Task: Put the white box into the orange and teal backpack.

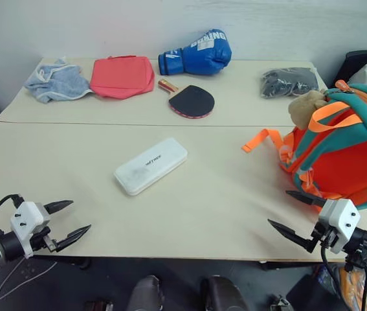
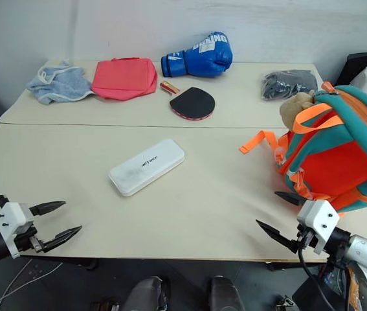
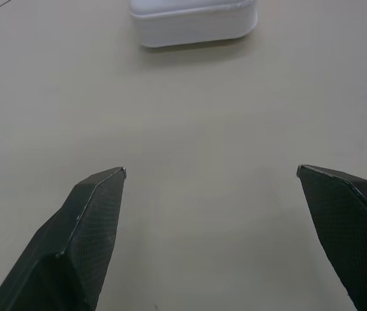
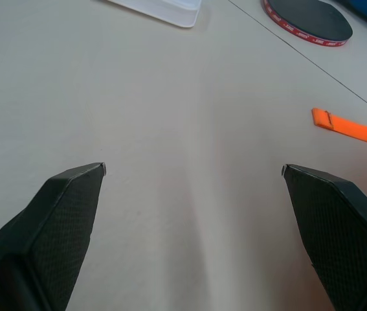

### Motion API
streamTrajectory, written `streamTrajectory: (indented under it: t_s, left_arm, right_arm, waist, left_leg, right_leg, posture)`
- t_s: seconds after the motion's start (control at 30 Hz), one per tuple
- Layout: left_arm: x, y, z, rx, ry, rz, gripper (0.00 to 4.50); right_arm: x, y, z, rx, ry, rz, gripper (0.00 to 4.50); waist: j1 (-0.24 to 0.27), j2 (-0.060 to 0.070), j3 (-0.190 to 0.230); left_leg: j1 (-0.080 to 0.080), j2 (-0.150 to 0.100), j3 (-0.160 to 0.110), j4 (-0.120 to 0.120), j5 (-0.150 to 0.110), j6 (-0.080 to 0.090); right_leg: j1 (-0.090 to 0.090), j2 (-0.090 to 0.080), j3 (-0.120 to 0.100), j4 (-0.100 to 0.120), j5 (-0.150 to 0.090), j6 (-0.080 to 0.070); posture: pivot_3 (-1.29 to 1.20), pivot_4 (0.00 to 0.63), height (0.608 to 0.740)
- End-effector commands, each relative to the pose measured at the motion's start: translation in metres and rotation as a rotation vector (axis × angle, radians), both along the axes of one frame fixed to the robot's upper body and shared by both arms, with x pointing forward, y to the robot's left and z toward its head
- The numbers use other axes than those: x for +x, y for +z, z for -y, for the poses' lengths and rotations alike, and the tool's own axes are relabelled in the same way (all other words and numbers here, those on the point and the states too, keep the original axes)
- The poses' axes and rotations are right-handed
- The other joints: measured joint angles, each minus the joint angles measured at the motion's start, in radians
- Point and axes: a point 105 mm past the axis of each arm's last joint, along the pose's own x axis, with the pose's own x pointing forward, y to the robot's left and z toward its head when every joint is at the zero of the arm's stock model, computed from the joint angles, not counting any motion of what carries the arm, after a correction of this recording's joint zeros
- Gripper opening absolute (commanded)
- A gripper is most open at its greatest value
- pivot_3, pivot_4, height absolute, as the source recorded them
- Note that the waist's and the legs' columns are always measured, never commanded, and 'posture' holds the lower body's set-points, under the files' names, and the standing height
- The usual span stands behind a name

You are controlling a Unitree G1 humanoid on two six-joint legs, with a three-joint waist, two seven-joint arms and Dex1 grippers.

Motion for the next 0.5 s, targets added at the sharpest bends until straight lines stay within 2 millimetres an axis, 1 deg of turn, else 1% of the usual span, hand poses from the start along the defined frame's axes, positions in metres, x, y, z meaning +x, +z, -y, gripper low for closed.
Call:
streamTrajectory:
  t_s: [0.03,0.07,0.13,0.5]
  left_arm:
    - [0.002,0.010,-0.003,0.027,0.010,0.049,4.45]
    - [0.003,0.010,-0.003,0.024,0.012,0.049,4.45]
    - [0.003,0.013,-0.001,-0.035,0.014,0.028,4.45]
    - [0.000,0.017,0.006,-0.085,-0.002,0.011,4.45]
  right_arm:
    - [0.002,0.005,-0.005,-0.007,0.029,0.031,4.47]
    - [0.003,0.005,-0.006,-0.005,0.033,0.032,4.47]
    - [0.004,0.004,-0.009,-0.002,0.044,0.032,4.47]
    - [0.008,0.003,-0.023,0.031,0.087,0.024,4.47]
  waist:
    - [-0.002,0.000,0.000]
    - [-0.001,0.000,0.000]
    - [-0.001,0.000,0.000]
    - [-0.001,0.000,0.000]
  left_leg:
    - [0.000,0.000,0.000,0.000,0.000,0.000]
    - [0.000,0.000,0.000,0.000,0.000,0.000]
    - [0.000,0.000,0.000,0.000,0.000,0.000]
    - [0.000,0.000,0.000,0.002,0.000,0.000]
  right_leg:
    - [0.000,0.000,0.000,0.001,0.000,0.000]
    - [0.000,0.000,0.000,0.001,0.000,0.000]
    - [0.000,0.000,0.000,0.001,0.000,0.000]
    - [0.000,0.000,0.000,0.002,0.000,0.000]
  posture:
    - [0.00,0.150,0.740]
    - [0.00,0.150,0.740]
    - [0.00,0.150,0.740]
    - [0.00,0.150,0.740]
